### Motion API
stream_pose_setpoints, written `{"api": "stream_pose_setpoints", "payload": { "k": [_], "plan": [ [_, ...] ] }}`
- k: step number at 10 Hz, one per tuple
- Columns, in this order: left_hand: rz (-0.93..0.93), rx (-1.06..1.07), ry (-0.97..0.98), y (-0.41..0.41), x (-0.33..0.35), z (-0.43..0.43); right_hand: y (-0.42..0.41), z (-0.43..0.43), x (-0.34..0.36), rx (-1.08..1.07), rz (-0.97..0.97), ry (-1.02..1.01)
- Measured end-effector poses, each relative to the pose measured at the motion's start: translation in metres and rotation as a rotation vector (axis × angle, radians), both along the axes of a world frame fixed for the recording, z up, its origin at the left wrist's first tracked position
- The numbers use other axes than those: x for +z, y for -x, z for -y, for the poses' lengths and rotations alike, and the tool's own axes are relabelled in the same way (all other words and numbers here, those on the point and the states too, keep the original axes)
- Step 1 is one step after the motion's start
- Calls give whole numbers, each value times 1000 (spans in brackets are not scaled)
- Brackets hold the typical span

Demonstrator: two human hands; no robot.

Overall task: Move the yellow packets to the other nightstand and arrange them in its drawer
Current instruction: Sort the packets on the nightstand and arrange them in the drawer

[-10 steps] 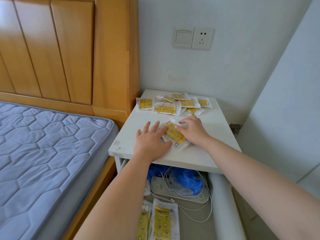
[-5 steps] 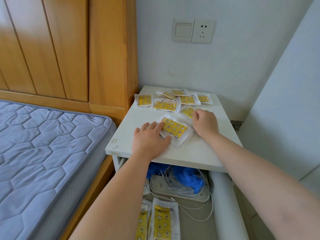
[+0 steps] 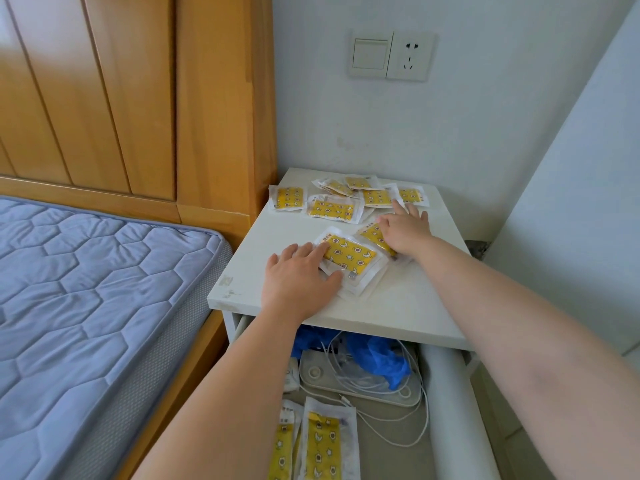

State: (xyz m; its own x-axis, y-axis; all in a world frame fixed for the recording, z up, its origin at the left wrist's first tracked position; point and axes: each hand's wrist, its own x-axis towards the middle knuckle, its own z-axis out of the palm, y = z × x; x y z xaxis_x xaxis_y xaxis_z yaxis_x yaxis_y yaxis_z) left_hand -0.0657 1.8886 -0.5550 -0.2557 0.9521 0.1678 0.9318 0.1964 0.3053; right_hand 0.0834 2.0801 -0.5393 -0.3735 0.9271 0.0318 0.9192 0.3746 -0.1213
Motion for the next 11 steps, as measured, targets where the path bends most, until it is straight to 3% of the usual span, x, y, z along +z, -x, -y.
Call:
{"api": "stream_pose_setpoints", "payload": {
  "k": [3, 4, 5, 8, 10, 11],
  "plan": [
    [1, 7, 2, 1, -1, 0, 10, -7, 2, -31, 7, 61],
    [-1, 8, 11, 0, -1, 0, 2, -1, 2, -37, -77, 11],
    [-8, 9, 13, 0, 0, 0, -10, 11, 3, -2, -307, -49],
    [-7, 16, 15, 0, 0, 0, -50, 50, -2, 97, -624, -222],
    [-10, 18, 23, 0, 1, 0, -70, 88, -4, -50, -946, -276],
    [-15, 20, 24, 0, 0, -1, -70, 82, 3, -132, -841, -276]
  ]
}}
